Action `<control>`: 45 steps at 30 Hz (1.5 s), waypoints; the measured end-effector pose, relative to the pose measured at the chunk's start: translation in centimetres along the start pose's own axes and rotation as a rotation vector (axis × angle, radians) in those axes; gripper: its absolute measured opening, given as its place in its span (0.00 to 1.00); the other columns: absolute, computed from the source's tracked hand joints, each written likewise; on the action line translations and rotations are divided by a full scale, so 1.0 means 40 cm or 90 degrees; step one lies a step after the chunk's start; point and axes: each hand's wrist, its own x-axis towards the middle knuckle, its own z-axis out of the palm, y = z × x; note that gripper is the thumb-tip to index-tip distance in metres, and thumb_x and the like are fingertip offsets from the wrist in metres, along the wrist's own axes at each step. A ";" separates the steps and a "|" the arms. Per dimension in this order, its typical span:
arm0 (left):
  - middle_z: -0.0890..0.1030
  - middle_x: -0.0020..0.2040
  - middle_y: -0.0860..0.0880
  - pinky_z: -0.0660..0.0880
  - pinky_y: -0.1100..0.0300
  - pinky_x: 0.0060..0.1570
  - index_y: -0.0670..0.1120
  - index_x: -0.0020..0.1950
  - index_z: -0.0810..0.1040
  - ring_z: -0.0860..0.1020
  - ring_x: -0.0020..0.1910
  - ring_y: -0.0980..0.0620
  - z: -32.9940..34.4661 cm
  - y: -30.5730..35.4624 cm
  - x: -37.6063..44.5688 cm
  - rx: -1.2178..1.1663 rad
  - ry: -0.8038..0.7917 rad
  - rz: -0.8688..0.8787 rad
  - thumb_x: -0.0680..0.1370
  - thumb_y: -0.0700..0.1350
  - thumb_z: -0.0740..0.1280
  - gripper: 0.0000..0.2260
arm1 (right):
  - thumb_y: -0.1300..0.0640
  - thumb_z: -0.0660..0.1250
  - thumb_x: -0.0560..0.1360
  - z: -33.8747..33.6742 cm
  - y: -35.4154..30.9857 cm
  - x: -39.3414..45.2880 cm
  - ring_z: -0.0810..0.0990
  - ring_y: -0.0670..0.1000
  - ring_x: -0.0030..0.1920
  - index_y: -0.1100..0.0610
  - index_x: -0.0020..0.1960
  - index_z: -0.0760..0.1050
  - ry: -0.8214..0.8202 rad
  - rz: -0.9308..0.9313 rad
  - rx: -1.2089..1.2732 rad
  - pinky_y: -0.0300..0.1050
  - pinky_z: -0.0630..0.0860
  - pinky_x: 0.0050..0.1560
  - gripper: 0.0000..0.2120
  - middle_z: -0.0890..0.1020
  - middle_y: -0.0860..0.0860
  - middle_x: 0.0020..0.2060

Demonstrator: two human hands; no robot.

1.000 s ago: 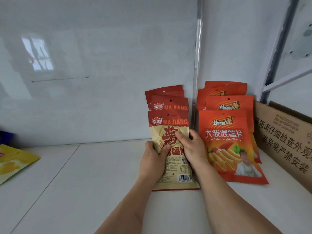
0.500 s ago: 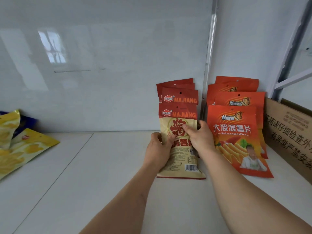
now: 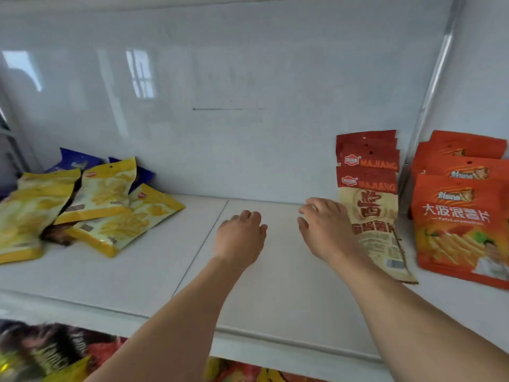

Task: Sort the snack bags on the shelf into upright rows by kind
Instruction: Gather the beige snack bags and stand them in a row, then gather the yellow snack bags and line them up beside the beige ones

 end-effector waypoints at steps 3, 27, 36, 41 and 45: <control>0.78 0.61 0.49 0.71 0.54 0.53 0.48 0.65 0.74 0.78 0.59 0.46 -0.033 -0.138 -0.047 0.074 -0.006 0.010 0.86 0.53 0.53 0.15 | 0.54 0.68 0.77 0.015 -0.156 0.011 0.80 0.58 0.56 0.55 0.54 0.82 -0.074 -0.039 0.013 0.52 0.71 0.57 0.08 0.82 0.52 0.55; 0.70 0.73 0.48 0.72 0.50 0.60 0.48 0.75 0.67 0.72 0.69 0.45 -0.139 -0.825 -0.069 -0.191 0.082 -0.281 0.83 0.58 0.59 0.23 | 0.33 0.51 0.80 0.143 -0.868 0.273 0.80 0.58 0.60 0.55 0.67 0.74 -0.414 0.289 0.223 0.47 0.69 0.49 0.31 0.81 0.54 0.59; 0.54 0.83 0.49 0.52 0.41 0.76 0.54 0.82 0.50 0.51 0.81 0.42 -0.084 -0.918 0.076 -0.213 -0.040 -0.352 0.81 0.66 0.52 0.33 | 0.38 0.63 0.77 0.259 -0.938 0.370 0.77 0.60 0.65 0.60 0.74 0.63 -0.371 0.470 0.511 0.50 0.72 0.58 0.34 0.77 0.57 0.65; 0.69 0.73 0.46 0.61 0.43 0.72 0.52 0.75 0.69 0.63 0.73 0.41 -0.061 -0.938 0.104 -0.247 0.063 -0.373 0.83 0.60 0.55 0.23 | 0.49 0.74 0.73 0.296 -0.942 0.397 0.81 0.62 0.53 0.64 0.64 0.71 -0.275 0.649 0.680 0.49 0.77 0.48 0.27 0.80 0.60 0.57; 0.76 0.64 0.45 0.69 0.46 0.63 0.47 0.64 0.78 0.69 0.65 0.41 -0.049 -0.970 0.123 -0.290 0.110 -0.364 0.84 0.57 0.57 0.19 | 0.54 0.79 0.69 0.306 -0.934 0.402 0.83 0.60 0.44 0.66 0.53 0.80 -0.265 0.740 0.816 0.53 0.81 0.43 0.19 0.84 0.61 0.47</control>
